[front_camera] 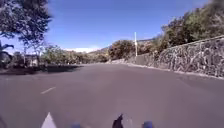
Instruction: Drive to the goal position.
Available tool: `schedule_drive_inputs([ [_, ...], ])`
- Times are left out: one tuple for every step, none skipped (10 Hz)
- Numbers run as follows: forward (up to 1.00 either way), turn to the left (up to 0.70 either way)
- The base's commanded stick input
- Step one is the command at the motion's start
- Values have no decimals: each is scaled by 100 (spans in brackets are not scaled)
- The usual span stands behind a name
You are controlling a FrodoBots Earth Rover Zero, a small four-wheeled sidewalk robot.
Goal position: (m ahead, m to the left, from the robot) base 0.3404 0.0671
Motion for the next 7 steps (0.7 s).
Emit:
schedule_drive_inputs([
  [85,0],
  [85,0],
  [0,0],
  [0,0],
  [0,0],
  [0,0],
  [0,0],
])
